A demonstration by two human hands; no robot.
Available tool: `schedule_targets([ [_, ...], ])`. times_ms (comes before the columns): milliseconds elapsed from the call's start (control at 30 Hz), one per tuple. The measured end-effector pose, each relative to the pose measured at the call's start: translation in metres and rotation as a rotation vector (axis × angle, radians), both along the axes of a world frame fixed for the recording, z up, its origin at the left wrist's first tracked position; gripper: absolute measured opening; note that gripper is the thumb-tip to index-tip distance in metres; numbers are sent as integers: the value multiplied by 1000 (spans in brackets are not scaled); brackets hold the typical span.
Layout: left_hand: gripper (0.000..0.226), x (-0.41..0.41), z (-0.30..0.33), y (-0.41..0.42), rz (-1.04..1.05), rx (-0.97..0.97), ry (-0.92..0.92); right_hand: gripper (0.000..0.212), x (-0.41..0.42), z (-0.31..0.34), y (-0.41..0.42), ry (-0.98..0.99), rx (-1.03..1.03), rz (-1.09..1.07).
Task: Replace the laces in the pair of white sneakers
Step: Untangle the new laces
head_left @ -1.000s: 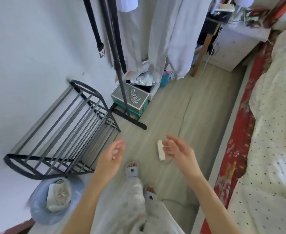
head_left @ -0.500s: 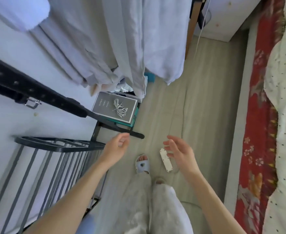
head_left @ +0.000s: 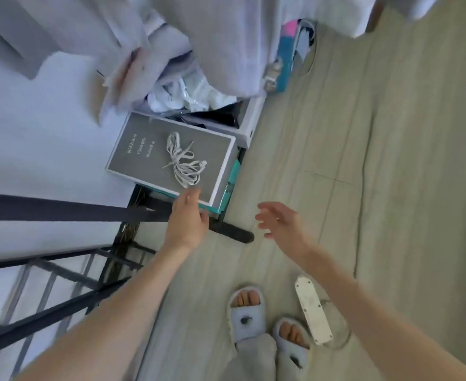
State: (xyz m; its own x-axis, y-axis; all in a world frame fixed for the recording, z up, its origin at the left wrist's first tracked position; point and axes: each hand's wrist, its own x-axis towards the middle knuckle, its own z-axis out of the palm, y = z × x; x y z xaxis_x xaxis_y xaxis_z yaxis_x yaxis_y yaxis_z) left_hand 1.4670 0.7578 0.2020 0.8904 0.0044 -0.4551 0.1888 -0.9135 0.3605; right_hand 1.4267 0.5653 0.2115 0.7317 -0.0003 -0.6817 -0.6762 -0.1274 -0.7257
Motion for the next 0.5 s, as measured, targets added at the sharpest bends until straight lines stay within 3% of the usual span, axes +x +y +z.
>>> schedule_targets([
  [133,55,36,-46,10,-105,180,-182,25,13,-36,4,-4,14,46],
  [267,33,45,-66,12,40,152,-133,29,20,-47,4,-16,-9,74],
  [367,14,32,-56,8,18,29,-86,26,13,-39,4,2,1,63],
  [500,10,-13,8,-20,18,-198,97,22,-14,4,-2,46,4,26],
])
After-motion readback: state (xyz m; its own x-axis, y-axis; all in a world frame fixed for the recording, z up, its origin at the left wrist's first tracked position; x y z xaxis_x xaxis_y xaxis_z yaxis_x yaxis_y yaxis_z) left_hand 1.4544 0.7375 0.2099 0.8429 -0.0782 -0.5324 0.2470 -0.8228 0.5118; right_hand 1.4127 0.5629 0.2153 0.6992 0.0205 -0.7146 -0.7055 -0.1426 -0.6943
